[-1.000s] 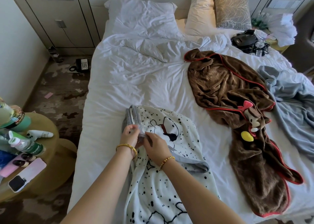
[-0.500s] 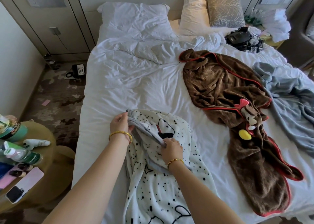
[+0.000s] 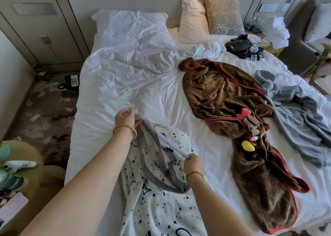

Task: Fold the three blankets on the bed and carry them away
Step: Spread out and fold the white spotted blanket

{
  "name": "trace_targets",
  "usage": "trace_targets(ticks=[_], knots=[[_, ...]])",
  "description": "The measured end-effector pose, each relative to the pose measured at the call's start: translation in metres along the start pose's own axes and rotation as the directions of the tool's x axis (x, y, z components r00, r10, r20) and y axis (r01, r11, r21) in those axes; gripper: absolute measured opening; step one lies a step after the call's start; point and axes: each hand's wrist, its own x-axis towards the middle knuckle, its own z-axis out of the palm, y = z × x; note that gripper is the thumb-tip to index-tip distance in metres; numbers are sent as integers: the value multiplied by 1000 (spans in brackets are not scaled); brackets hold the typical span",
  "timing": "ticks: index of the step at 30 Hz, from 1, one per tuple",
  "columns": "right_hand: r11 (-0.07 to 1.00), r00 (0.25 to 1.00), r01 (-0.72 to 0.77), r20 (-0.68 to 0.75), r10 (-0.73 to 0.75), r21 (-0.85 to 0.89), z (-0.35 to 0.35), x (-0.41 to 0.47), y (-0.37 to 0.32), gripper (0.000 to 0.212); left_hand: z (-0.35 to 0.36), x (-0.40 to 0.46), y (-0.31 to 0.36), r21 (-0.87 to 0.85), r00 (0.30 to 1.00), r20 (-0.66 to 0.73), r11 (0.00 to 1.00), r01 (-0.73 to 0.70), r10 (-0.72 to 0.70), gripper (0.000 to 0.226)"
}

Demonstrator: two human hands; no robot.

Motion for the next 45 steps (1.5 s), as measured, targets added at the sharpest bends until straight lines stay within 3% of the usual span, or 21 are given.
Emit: trace_targets(ticks=[5, 8, 12, 17, 21, 25, 27, 30, 32, 34, 37, 41, 45], knots=[[979, 989, -138, -37, 145, 153, -2, 26, 35, 23, 21, 3, -14, -21, 999, -18, 999, -40, 40, 9], [977, 986, -164, 5, 164, 136, 12, 36, 51, 18, 24, 10, -30, -41, 1000, -22, 999, -10, 9, 7], [994, 985, -108, 137, 105, 17, 44, 35, 65, 25, 19, 29, -59, 36, 997, -72, 999, -13, 16, 20], [943, 940, 113, 342, 1, -312, 81, 21, 86, 47, 7, 61, -86, 216, 996, -70, 976, -42, 58, 19], [852, 943, 180, 331, -9, -491, 100, 17, 94, 65, -1, 78, -102, 348, 994, -94, 937, -12, 48, 18], [839, 961, 184, 275, -43, -512, 101, 31, 92, 50, -14, 90, -113, 476, 986, -154, 870, 131, -64, 18], [878, 971, 147, 237, -40, -455, 95, 39, 91, 38, -23, 93, -114, 504, 969, -192, 831, 235, -157, 36], [974, 985, -76, 134, 106, -215, 81, 51, 92, 18, -37, 92, -112, 528, 950, -215, 792, 307, -225, 42], [978, 976, -208, 55, 210, -32, 66, 60, 91, 9, -45, 90, -105, 608, 948, -256, 731, 310, -189, 39], [967, 968, -250, 25, 249, 47, 48, 69, 88, 10, -54, 86, -94, 727, 950, -296, 620, 293, -101, 36], [948, 959, -277, -11, 282, 157, 16, 82, 74, 21, -61, 76, -73, 839, 956, -294, 485, 246, 24, 38], [834, 947, -242, -67, 315, 497, -42, 89, 24, 28, -57, 50, -36, 922, 969, -150, 383, 65, 197, 32], [710, 966, -123, -82, 247, 693, -108, 91, -37, 29, -62, 27, -2, 962, 978, -51, 274, -7, 203, 27]])
